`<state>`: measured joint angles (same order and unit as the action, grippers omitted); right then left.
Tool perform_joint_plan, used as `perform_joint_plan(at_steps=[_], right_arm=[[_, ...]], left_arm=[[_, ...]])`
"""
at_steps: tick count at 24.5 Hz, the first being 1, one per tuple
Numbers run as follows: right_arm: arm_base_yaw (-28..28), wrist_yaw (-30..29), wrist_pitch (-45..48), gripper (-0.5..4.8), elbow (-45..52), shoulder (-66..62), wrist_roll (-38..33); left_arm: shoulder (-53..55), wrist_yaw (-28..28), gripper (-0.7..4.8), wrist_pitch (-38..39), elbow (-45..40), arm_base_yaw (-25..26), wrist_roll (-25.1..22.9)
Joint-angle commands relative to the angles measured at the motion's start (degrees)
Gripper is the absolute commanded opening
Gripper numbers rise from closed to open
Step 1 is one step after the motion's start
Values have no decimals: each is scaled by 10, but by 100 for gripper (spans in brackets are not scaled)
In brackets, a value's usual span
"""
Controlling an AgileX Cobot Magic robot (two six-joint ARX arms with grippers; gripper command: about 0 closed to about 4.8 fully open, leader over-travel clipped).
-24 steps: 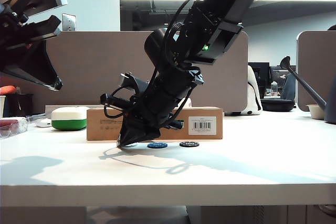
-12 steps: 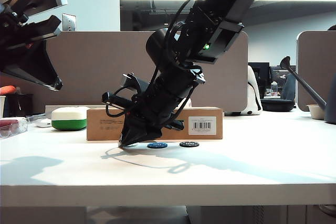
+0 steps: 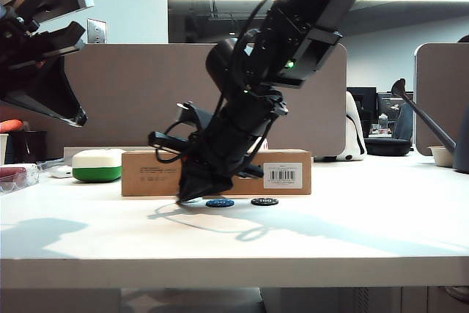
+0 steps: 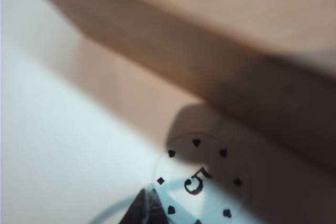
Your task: Push the chip with the lowest value in the row forward next to the rectangular box.
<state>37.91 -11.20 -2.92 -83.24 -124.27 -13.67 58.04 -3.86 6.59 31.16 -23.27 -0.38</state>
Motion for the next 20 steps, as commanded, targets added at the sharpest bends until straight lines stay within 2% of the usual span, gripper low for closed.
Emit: perform_joint_plan(at_steps=[1, 20], right_arm=[[-7, 28, -52, -9, 12, -16, 0], [-10, -14, -67, -9, 11, -1, -28]], left_arm=[[-2, 0, -5, -7, 2, 0, 0], [-2, 0, -5, -7, 2, 0, 0]])
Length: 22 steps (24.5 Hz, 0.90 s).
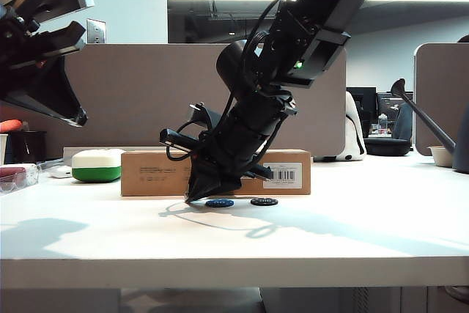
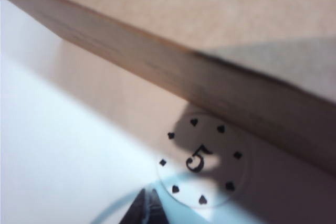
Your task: Push the chip with the lowest value in the row forward next to the rectangular box.
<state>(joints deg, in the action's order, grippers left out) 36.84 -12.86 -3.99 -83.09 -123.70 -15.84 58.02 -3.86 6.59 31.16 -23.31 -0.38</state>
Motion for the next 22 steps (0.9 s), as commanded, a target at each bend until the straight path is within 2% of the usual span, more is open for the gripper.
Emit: perform_joint_plan(at_steps=[1, 6, 15, 22], right_arm=[[0, -3, -55, -9, 9, -4, -7], [1, -19, -49, -9, -4, 9, -7], [-1, 9, -63, -9, -35, 11, -7], [-1, -40, -102, -9, -77, 26, -7]], left_arm=[[-2, 0, -5, -7, 2, 0, 0], [-2, 0, -5, -7, 2, 0, 0], [-2, 0, -5, -7, 2, 0, 0], [-2, 0, -5, -7, 2, 0, 0]])
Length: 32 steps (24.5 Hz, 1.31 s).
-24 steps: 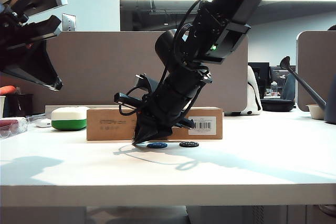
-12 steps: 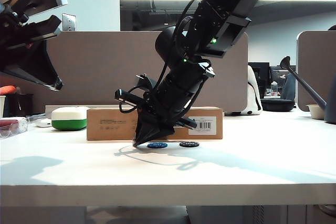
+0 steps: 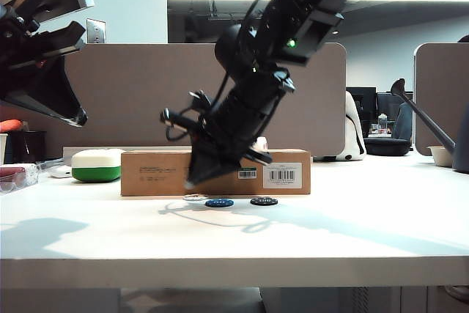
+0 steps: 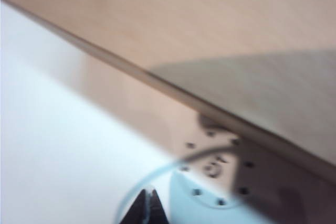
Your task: Push the chip with the lowest value in the row forward next to the rectangular box.
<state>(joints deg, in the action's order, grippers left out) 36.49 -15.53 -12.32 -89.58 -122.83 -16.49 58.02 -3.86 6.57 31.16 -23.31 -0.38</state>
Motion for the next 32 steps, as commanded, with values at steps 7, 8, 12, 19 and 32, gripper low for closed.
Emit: perform_joint_plan(at_steps=[7, 8, 12, 19, 32], right_arm=[[0, -11, -59, -9, -12, 80, 6], [0, -11, -87, -9, -12, 101, 21], [1, 36, -193, -9, -12, 158, 42], [11, 158, -297, -9, 25, 270, 63], [13, 176, -233, -9, 189, 509, 15]], left_arm=[[-2, 0, -5, -7, 1, 0, 0], [-2, 0, -5, -7, 1, 0, 0], [-9, 0, -5, -7, 1, 0, 0], [-24, 0, -5, -6, 1, 0, 0], [-116, 0, -5, -7, -28, 0, 0]])
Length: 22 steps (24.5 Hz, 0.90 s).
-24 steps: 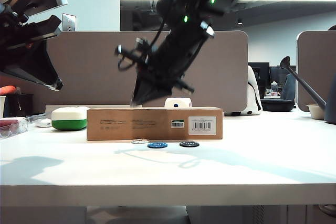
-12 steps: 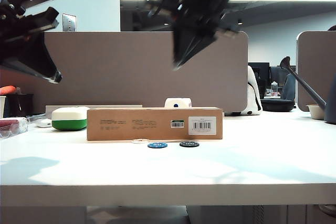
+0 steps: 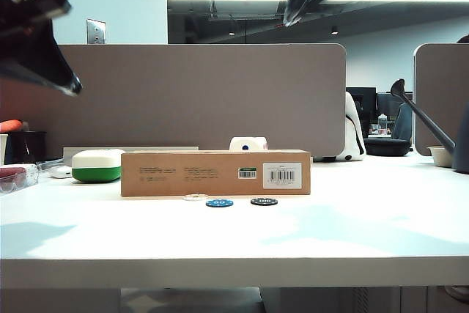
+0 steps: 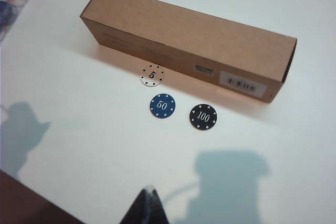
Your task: Push the chip with the lowest value in the row forward next to the rectangular box.
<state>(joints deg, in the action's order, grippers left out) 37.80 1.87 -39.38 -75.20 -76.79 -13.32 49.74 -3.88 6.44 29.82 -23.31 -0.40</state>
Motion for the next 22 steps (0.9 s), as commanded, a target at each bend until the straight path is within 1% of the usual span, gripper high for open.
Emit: perform_joint_plan(at_steps=[1, 2, 3, 4, 7, 9, 10, 12, 15, 16, 18, 22], right_arm=[[0, 2, 49, -9, 65, 68, -17], [0, 4, 72, -9, 106, 106, -17], [0, 13, 85, -9, 131, 131, -19], [0, 28, 101, -9, 171, 171, -24], [0, 43, 130, -9, 231, 234, -33], [0, 70, 135, -9, 269, 283, -67], [0, 84, 136, -9, 294, 320, -92], [0, 105, 136, -9, 332, 377, -111], [0, 105, 130, -9, 368, 437, -111], [0, 105, 127, -9, 379, 455, -111], [-1, 105, 125, -9, 387, 471, -111], [-2, 101, 122, -9, 387, 480, -111]], left_arm=[[-48, 0, -5, -5, -22, 0, 0], [-84, 0, -5, -5, -39, 0, 0], [-102, 0, -5, -5, -48, 0, 0], [-144, 0, -5, -5, -68, 1, 0], [-209, 0, -5, -5, -97, 7, 0], [-259, 0, -5, -5, -117, 16, 0], [-299, 0, -5, -4, -132, 28, 0], [-362, 1, -5, -4, -152, 46, 0], [-444, 0, -5, -4, -175, 75, 0], [-481, 0, -5, -4, -187, 94, 0], [-496, 2, -5, -21, -204, 130, 0], [-496, 1, -5, -13, -209, 183, 0]])
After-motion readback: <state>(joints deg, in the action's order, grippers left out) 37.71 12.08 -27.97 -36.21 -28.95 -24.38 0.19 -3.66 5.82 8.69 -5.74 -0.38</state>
